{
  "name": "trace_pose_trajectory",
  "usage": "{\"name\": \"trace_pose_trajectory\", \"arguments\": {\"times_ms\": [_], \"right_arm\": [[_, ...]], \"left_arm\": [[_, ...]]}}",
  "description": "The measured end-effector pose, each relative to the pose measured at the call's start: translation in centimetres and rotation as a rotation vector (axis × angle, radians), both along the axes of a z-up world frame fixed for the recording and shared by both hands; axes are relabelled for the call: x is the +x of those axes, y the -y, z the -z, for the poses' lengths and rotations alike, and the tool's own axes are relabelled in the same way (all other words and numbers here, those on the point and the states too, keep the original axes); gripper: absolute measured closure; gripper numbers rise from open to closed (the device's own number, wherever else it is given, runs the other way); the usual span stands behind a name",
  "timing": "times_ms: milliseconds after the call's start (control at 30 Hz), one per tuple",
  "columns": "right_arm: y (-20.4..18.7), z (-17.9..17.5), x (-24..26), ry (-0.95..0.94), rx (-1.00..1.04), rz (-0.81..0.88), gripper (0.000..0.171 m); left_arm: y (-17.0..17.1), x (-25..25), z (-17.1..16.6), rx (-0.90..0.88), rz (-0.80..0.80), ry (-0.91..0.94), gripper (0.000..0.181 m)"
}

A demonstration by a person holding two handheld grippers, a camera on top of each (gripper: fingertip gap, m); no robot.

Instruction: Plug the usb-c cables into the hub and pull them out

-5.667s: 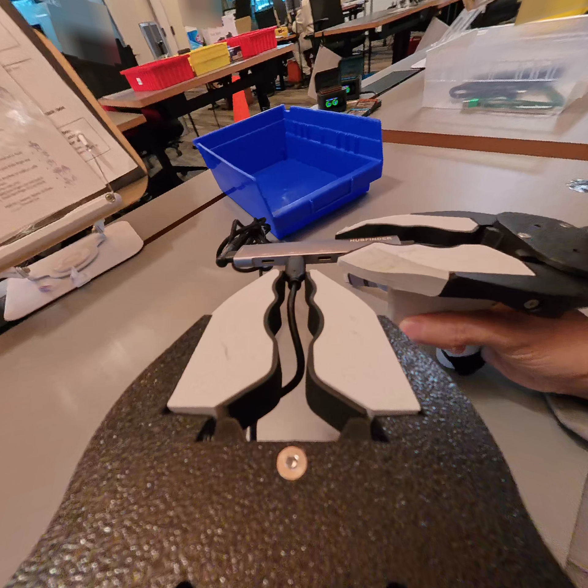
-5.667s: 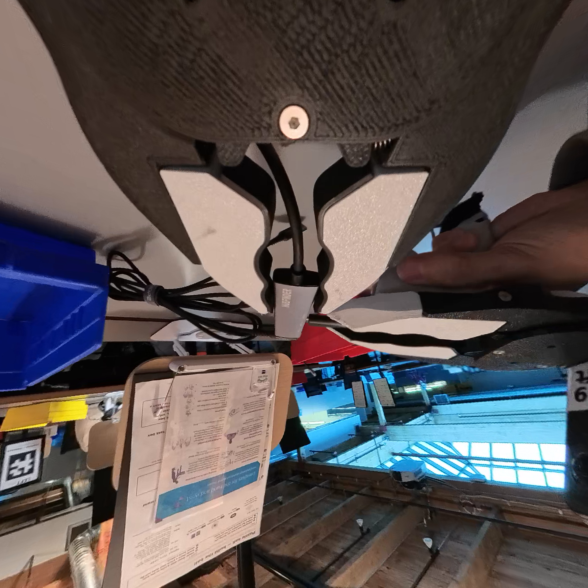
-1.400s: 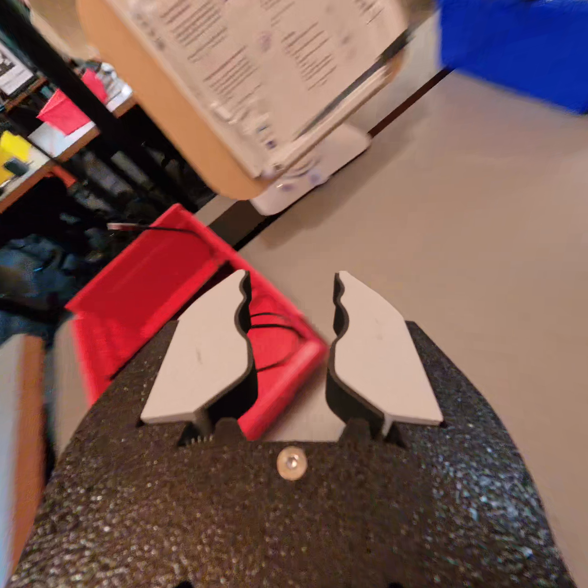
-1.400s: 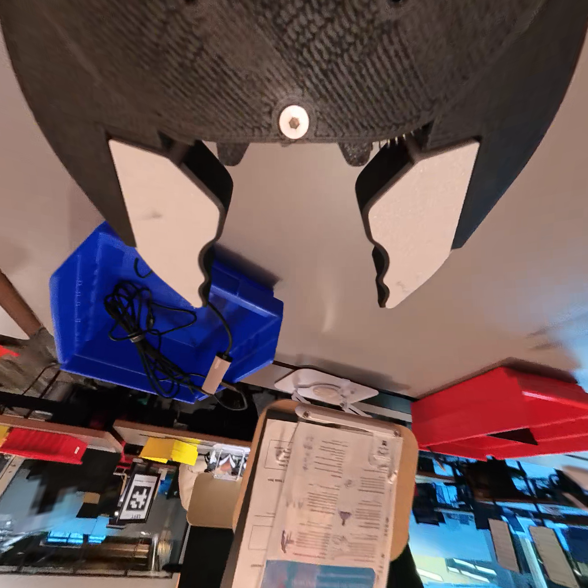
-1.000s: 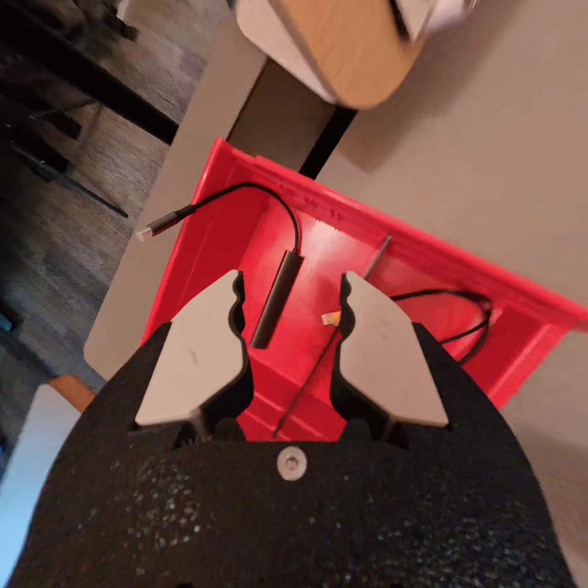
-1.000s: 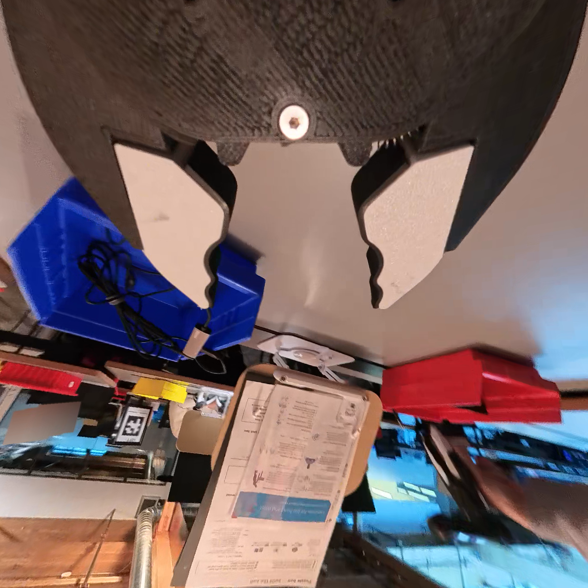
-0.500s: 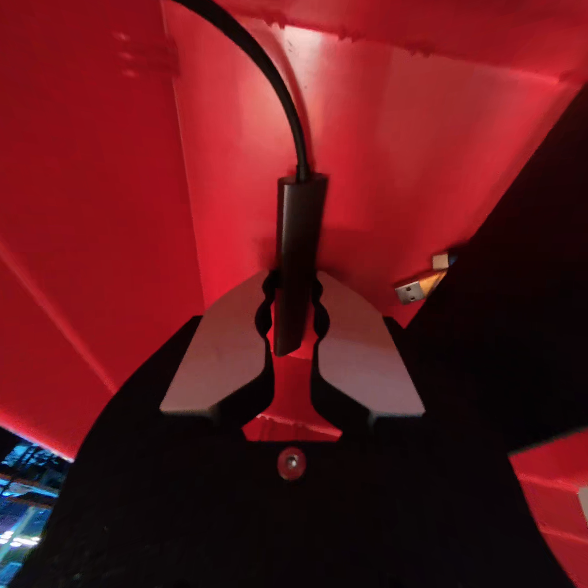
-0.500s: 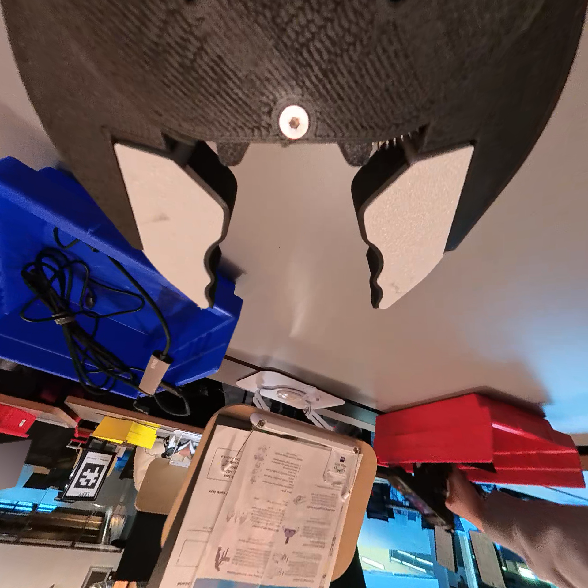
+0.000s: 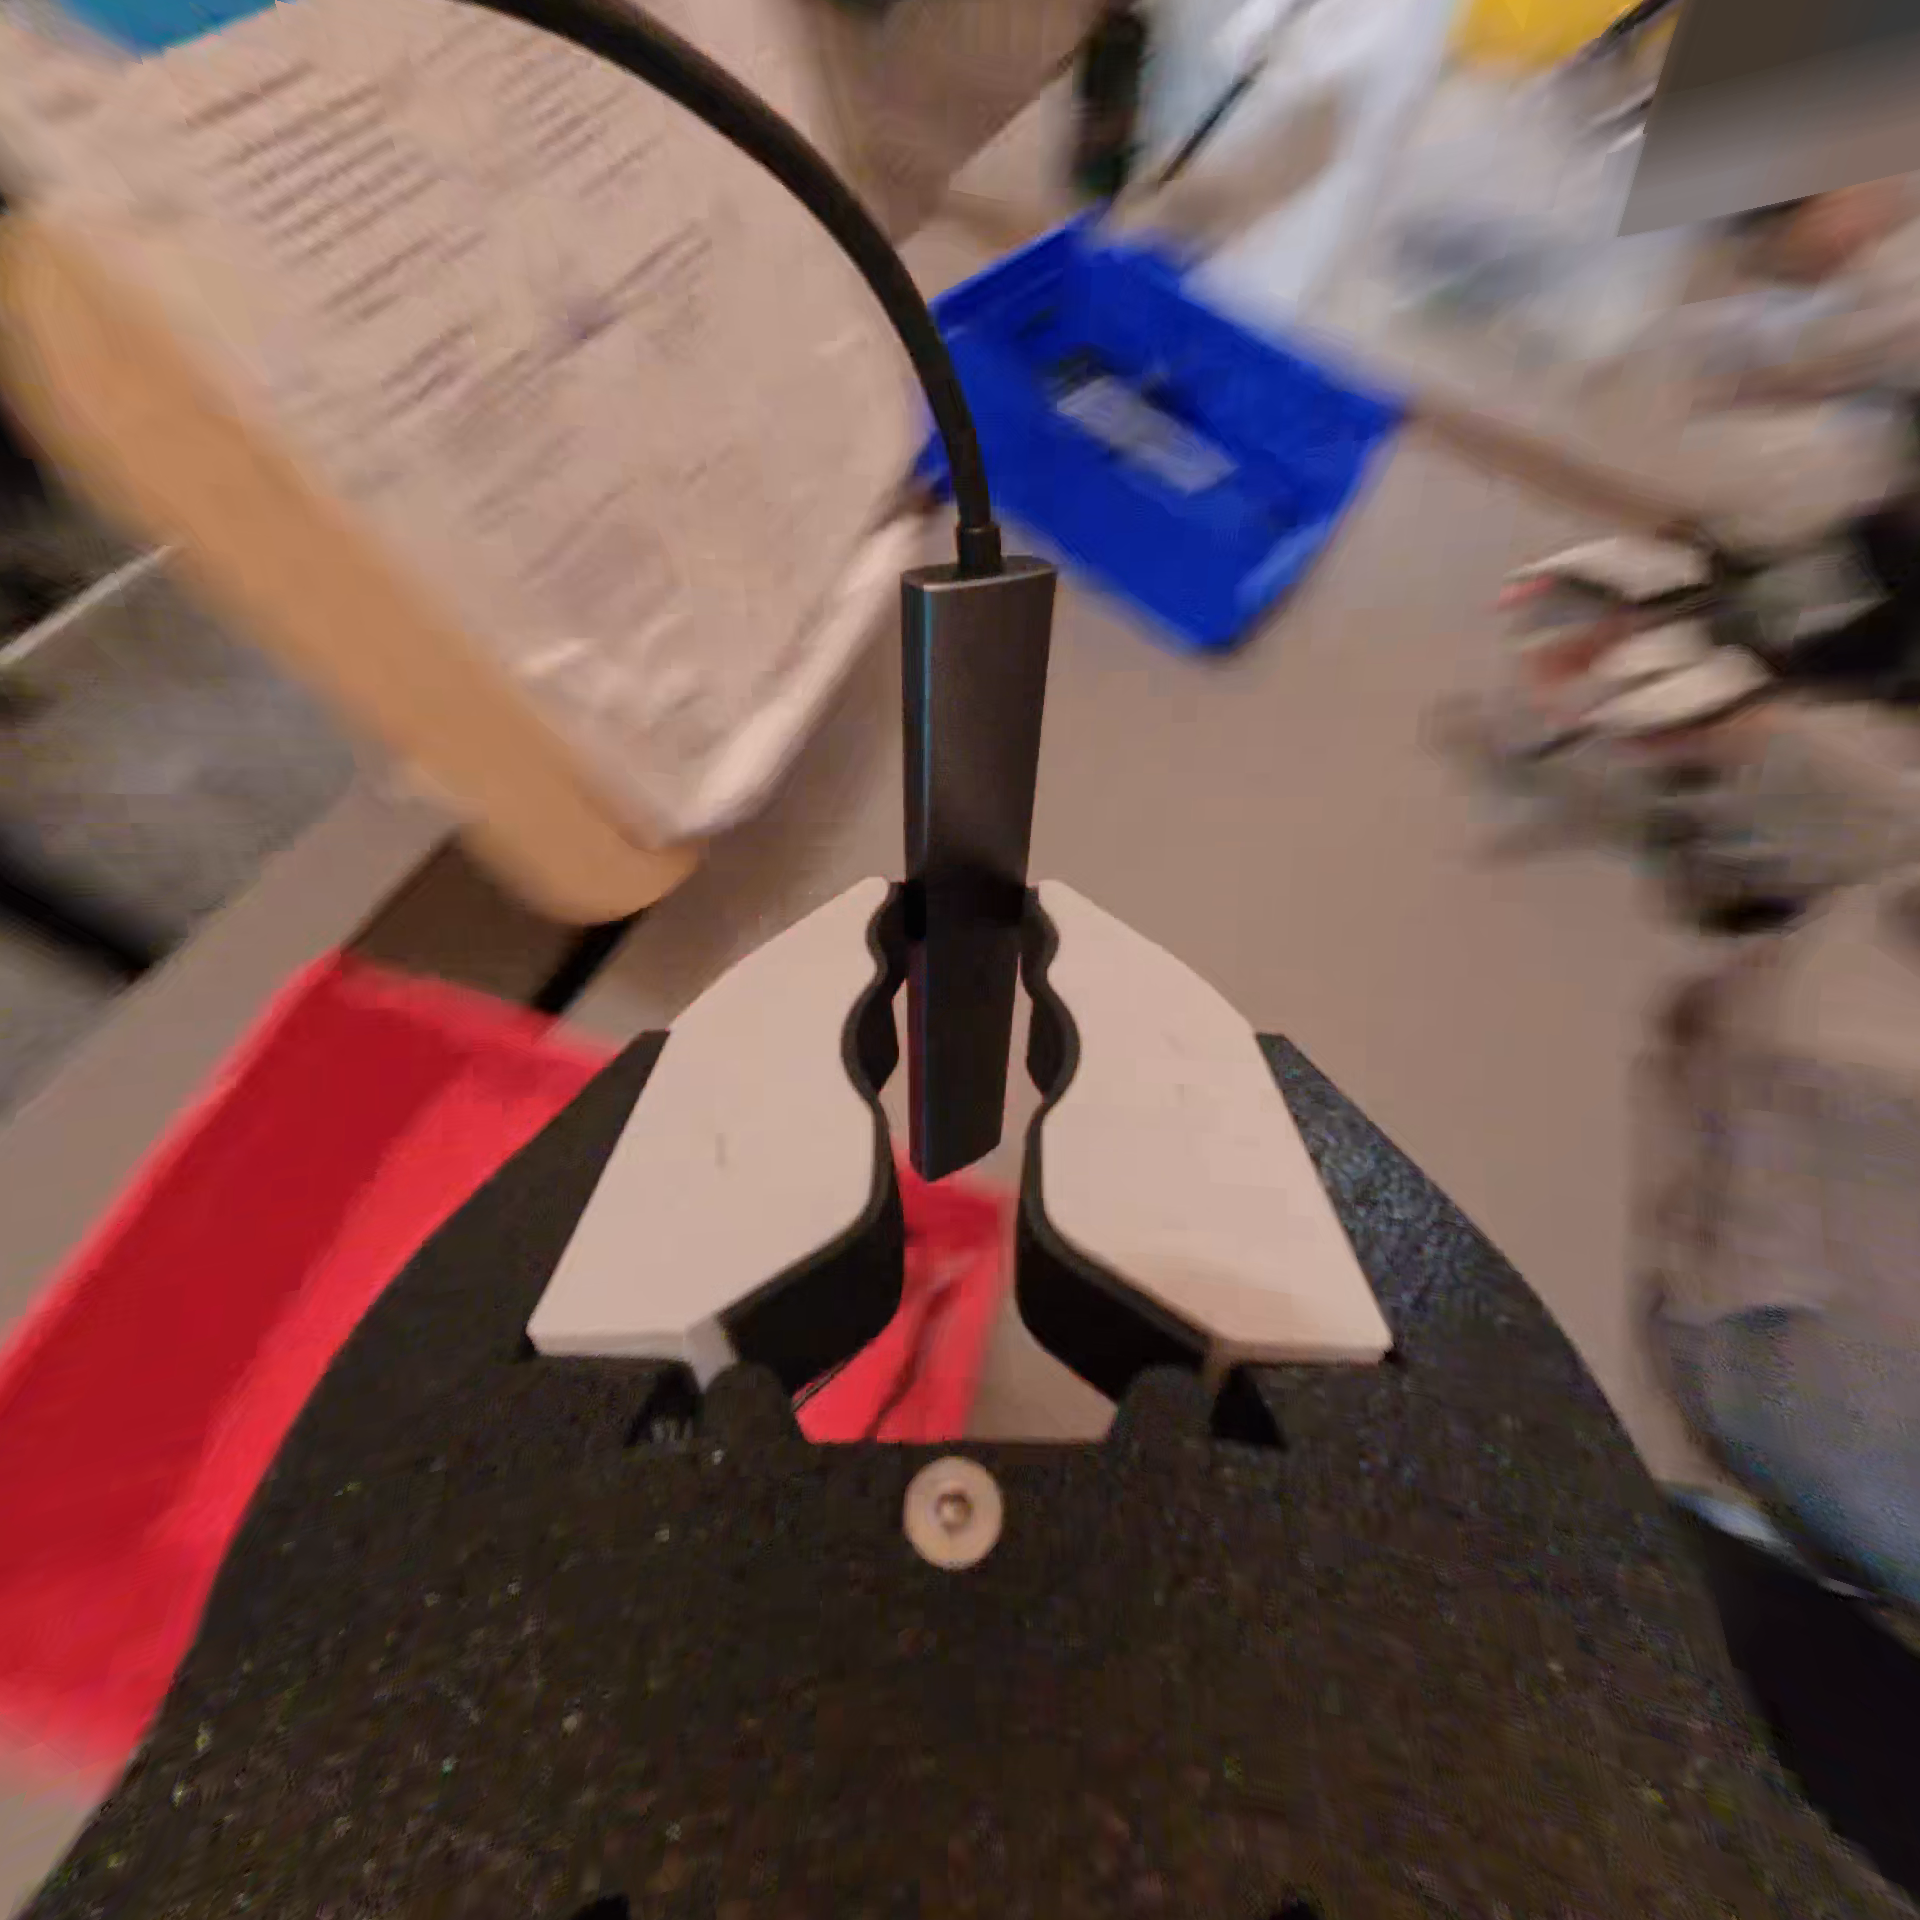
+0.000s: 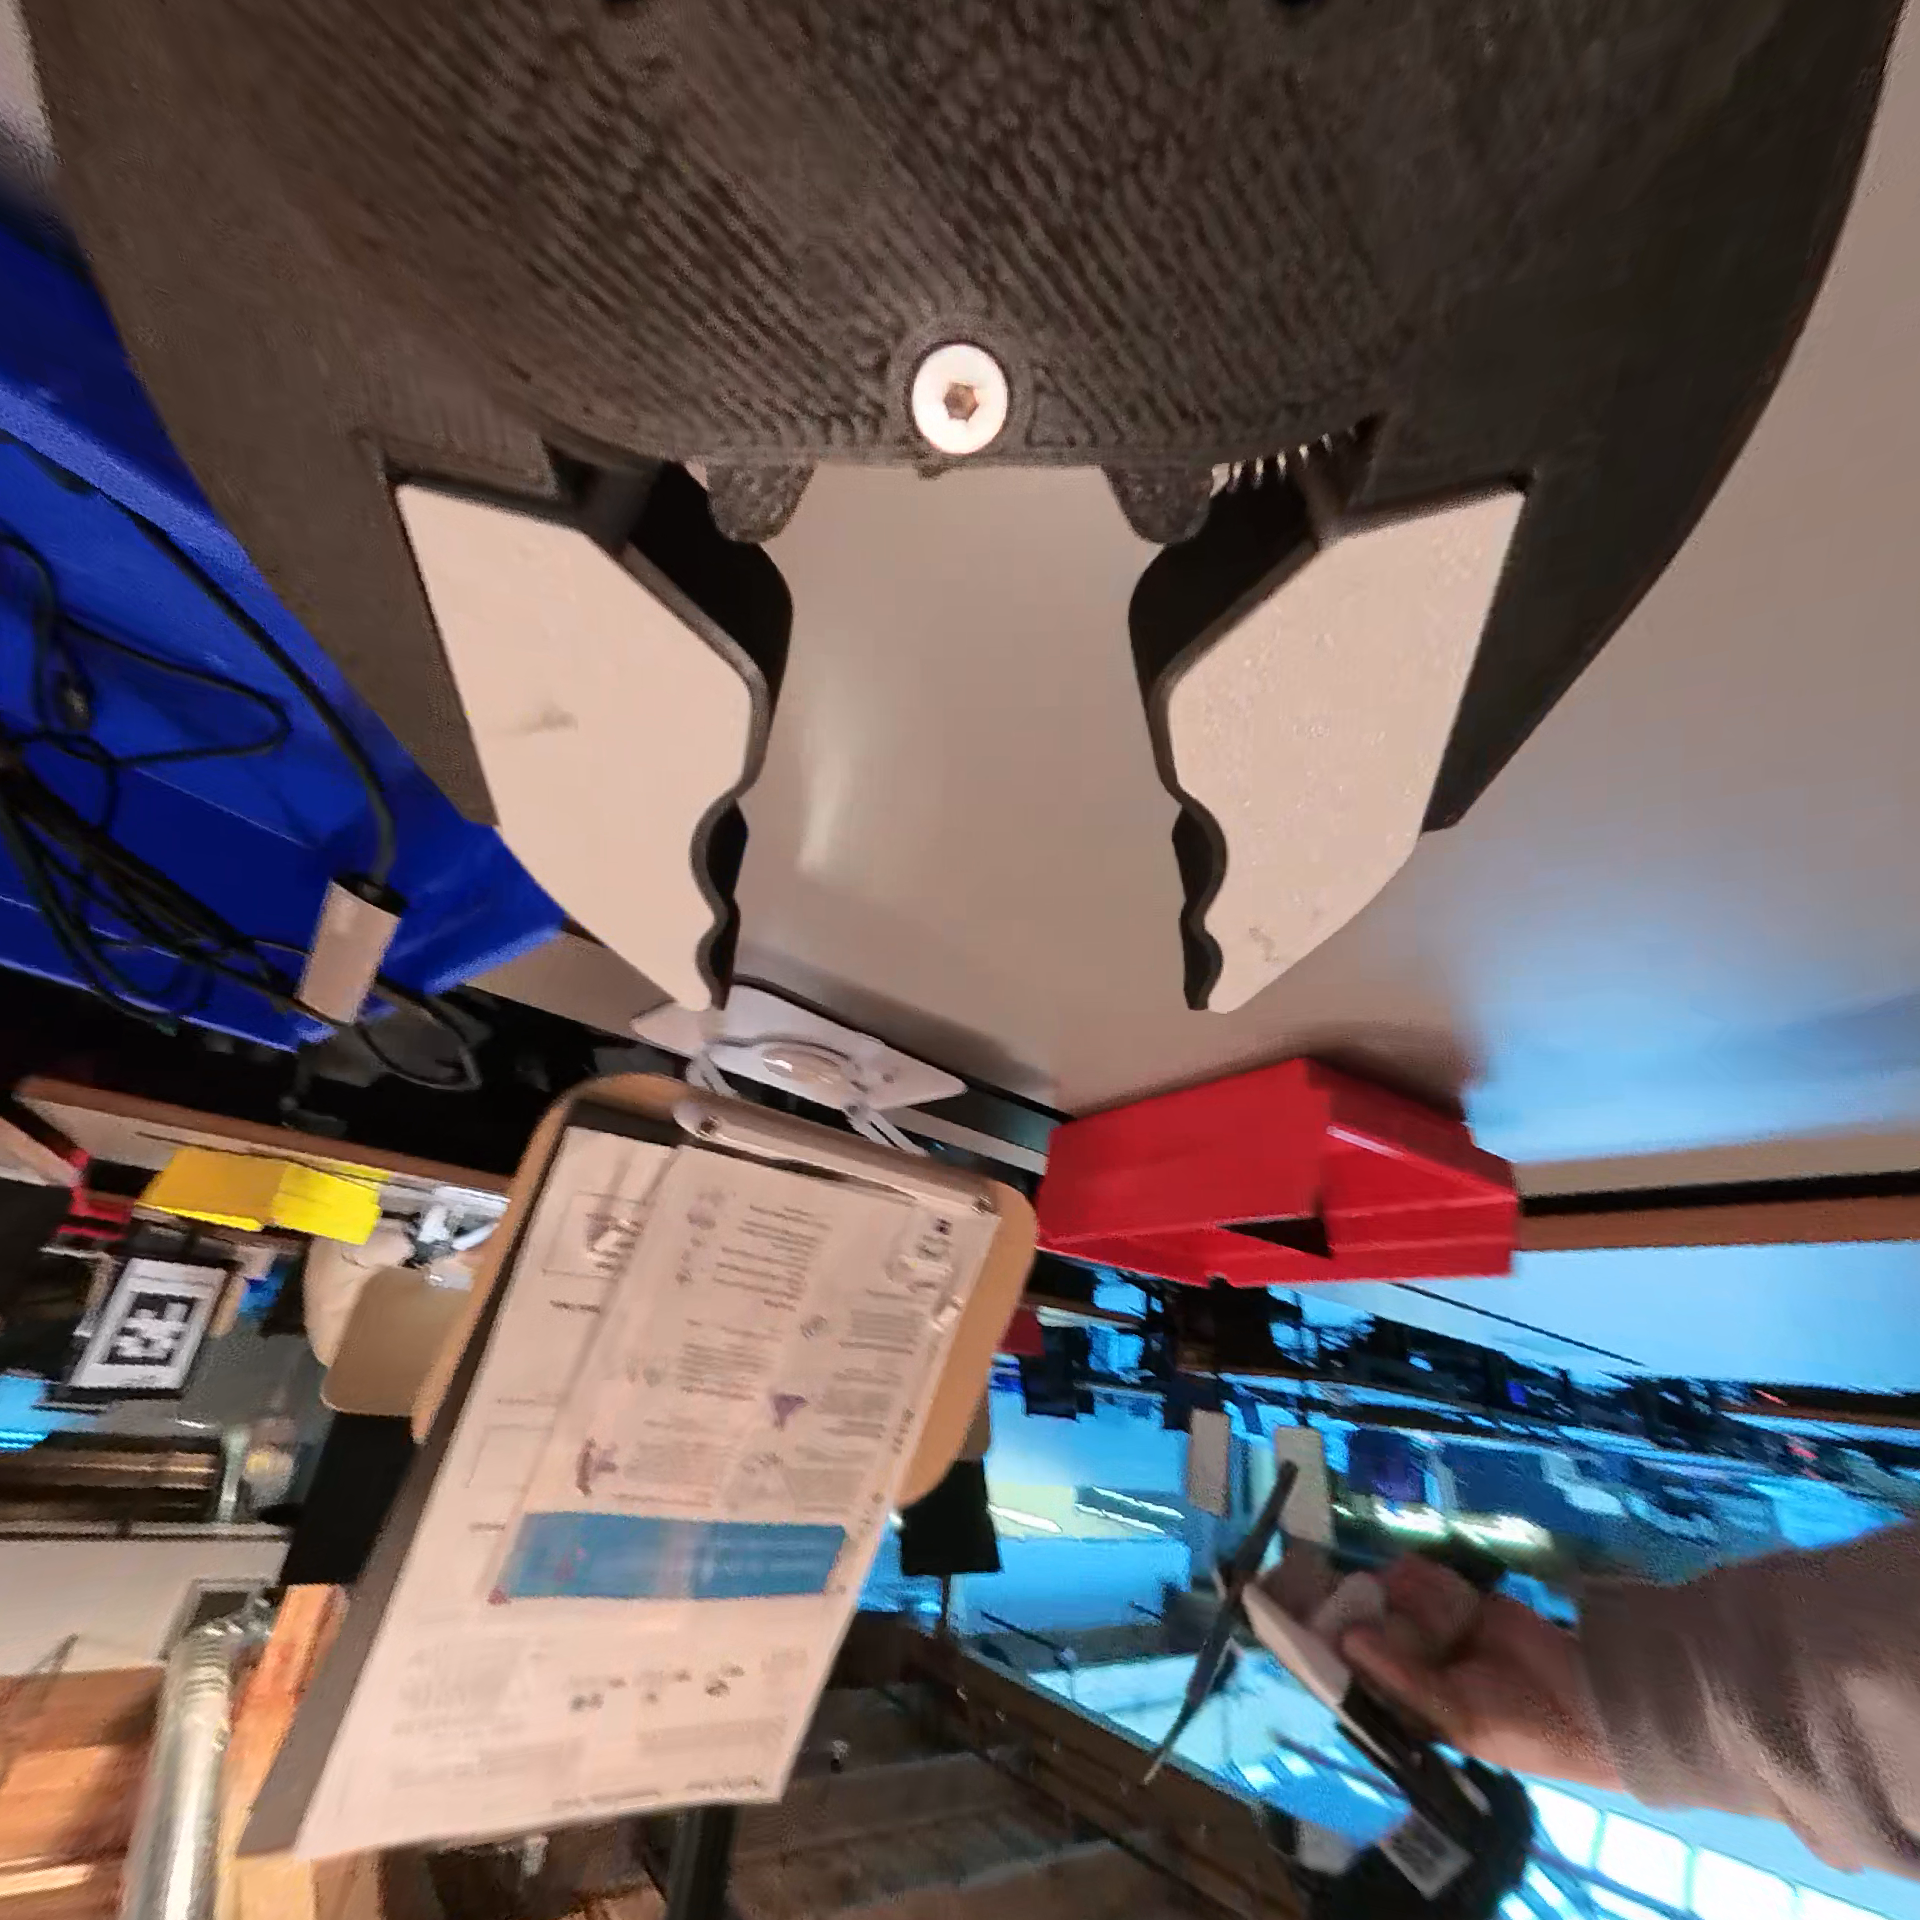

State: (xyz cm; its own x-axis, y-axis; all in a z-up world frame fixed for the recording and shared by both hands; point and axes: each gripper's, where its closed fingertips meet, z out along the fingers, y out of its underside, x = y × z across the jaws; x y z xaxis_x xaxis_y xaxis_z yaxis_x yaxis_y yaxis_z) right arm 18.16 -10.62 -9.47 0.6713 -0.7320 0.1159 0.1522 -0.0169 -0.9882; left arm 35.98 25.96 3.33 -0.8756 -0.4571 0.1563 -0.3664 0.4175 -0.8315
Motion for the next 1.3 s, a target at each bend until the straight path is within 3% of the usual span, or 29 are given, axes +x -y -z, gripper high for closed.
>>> {"name": "trace_pose_trajectory", "arguments": {"times_ms": [33, 100, 200, 400, 567, 633, 733, 1000, 1133, 1300], "right_arm": [[-0.6, -0.4, -0.7, 0.001, 0.016, -0.033, 0.089], [-2.3, -1.4, -2.8, 0.013, 0.03, -0.134, 0.094], [-5.7, -1.0, -6.5, -0.041, -0.085, -0.325, 0.103], [-6.8, -2.0, -8.6, -0.057, -0.206, -0.327, 0.099], [-6.3, -0.6, -9.7, -0.092, -0.312, -0.367, 0.128], [-5.8, -1.0, -8.6, -0.035, -0.304, -0.284, 0.125], [-6.6, 1.0, -9.3, -0.111, -0.339, -0.386, 0.122], [-7.0, 4.3, -7.6, -0.1, -0.466, -0.31, 0.118], [-8.3, 4.6, -7.8, -0.076, -0.39, -0.349, 0.149], [-7.4, 4.8, -6.8, -0.091, -0.305, -0.304, 0.149]], "left_arm": [[2.3, -2.9, -1.2, -0.103, 0.104, -0.032, 0.162], [6.3, -8.2, -1.5, -0.199, 0.296, -0.103, 0.162], [11.3, -14.5, 2.9, -0.122, 0.5, -0.256, 0.162], [18.9, -21.8, 13.8, 0.239, 0.761, -0.443, 0.162], [22.5, -24.4, 18.8, 0.595, 0.958, -0.366, 0.162], [23.7, -24.9, 19.6, 0.683, 1.043, -0.305, 0.162], [25.7, -25.7, 19.5, 0.718, 1.109, -0.27, 0.162], [25.9, -24.7, 18.7, 0.857, 1.087, -0.231, 0.162], [26.4, -24.5, 18.4, 0.879, 1.095, -0.186, 0.162], [27.3, -23.7, 17.8, 0.83, 1.056, -0.152, 0.163]]}}
